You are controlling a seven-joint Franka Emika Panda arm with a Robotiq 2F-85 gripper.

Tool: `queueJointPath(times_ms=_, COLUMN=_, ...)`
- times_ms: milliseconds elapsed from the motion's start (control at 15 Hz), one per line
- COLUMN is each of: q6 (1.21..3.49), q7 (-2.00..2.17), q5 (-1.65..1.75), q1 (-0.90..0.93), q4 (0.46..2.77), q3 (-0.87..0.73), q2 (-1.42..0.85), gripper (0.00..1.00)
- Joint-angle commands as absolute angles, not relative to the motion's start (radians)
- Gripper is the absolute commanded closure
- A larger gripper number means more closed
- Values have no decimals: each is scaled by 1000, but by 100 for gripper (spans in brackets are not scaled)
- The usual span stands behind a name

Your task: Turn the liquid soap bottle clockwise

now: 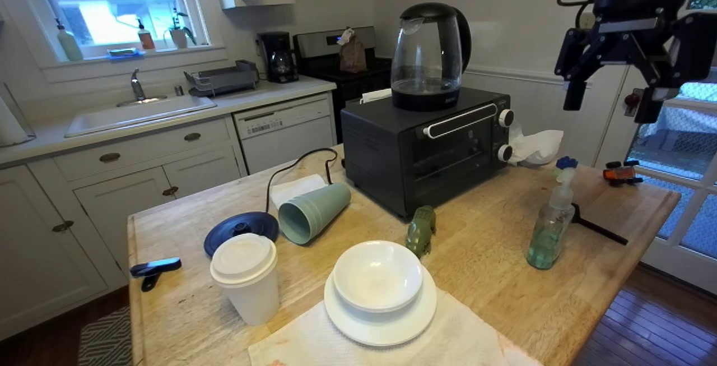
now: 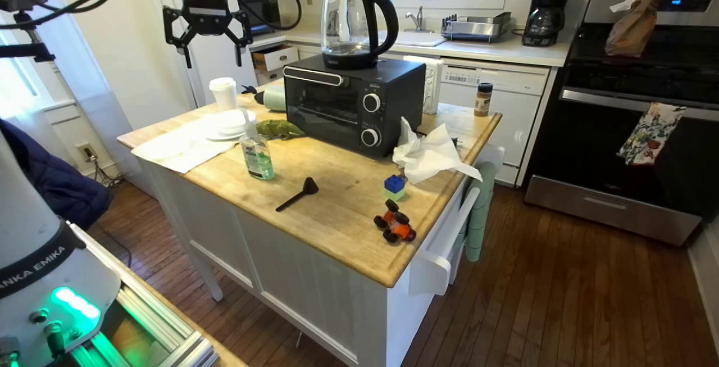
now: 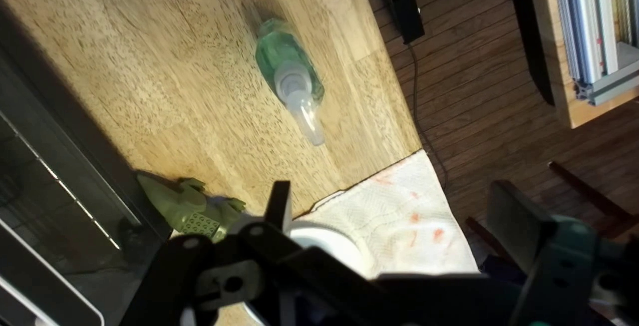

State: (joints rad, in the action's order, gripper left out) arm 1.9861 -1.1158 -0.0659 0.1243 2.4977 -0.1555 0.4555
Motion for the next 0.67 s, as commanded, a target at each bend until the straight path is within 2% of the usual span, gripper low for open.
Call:
queueJointPath(times_ms=0, q6=2086, q7=-1180, q5=-43, q1=92, q4=2575, q3=-159, q2=466, gripper=0)
queueJointPath(times_ms=600, q6=2291, q7=-1272, q5=2, q1=91, q4=2673, q3=-140, q2=442, gripper=0)
